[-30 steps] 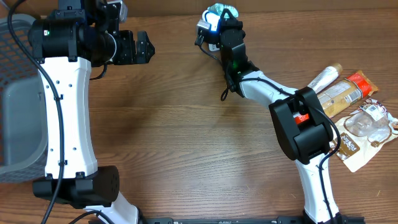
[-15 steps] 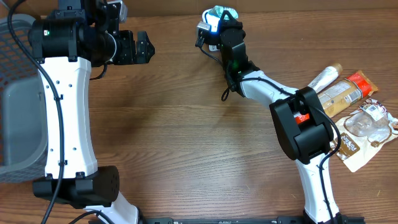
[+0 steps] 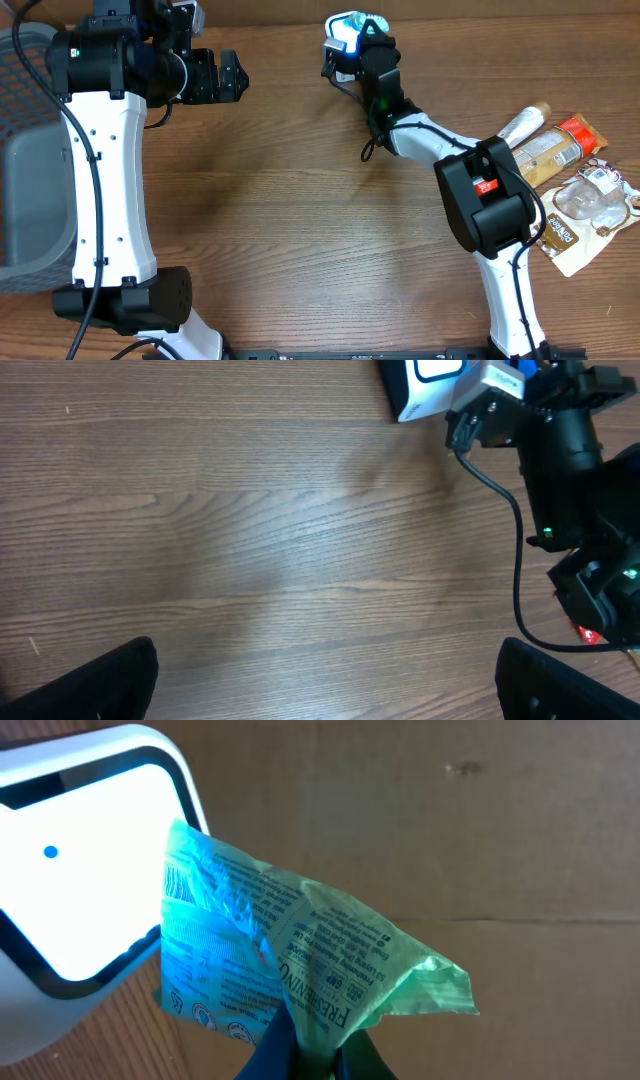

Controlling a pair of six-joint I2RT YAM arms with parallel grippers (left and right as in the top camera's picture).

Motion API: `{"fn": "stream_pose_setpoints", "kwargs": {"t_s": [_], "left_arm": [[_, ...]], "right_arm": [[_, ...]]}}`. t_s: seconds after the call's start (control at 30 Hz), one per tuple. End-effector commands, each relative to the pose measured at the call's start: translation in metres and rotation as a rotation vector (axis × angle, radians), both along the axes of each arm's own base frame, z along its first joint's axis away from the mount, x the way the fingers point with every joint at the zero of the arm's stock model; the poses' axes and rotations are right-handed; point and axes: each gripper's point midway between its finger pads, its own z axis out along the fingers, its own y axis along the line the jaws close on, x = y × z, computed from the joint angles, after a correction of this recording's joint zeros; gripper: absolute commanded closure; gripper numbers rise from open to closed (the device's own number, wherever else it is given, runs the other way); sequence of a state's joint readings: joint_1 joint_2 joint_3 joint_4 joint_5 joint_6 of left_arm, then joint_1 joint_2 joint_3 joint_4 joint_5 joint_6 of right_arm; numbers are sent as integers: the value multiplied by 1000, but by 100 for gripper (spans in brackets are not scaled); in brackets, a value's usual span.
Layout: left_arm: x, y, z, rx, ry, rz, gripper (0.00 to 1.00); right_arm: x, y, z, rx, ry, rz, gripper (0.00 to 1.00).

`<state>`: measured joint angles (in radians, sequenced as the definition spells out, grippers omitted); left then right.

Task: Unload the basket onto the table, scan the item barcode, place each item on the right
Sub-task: 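Carry the tissue packet to the right pile and release it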

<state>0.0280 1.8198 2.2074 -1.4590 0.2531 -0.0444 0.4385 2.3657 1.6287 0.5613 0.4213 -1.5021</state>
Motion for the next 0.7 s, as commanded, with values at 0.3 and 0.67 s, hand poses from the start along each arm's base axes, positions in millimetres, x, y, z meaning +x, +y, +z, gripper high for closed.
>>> {"fn": "stream_pose_setpoints", "kwargs": {"t_s": [0.3,0.67], "left_arm": [[1,2,0,12,-5,-14,1],[1,2,0,12,-5,-14,0]], "right_arm": [[-6,-3,79,197,-146,-38,96],[-104,-34,186,798,112,-184,96]]}}
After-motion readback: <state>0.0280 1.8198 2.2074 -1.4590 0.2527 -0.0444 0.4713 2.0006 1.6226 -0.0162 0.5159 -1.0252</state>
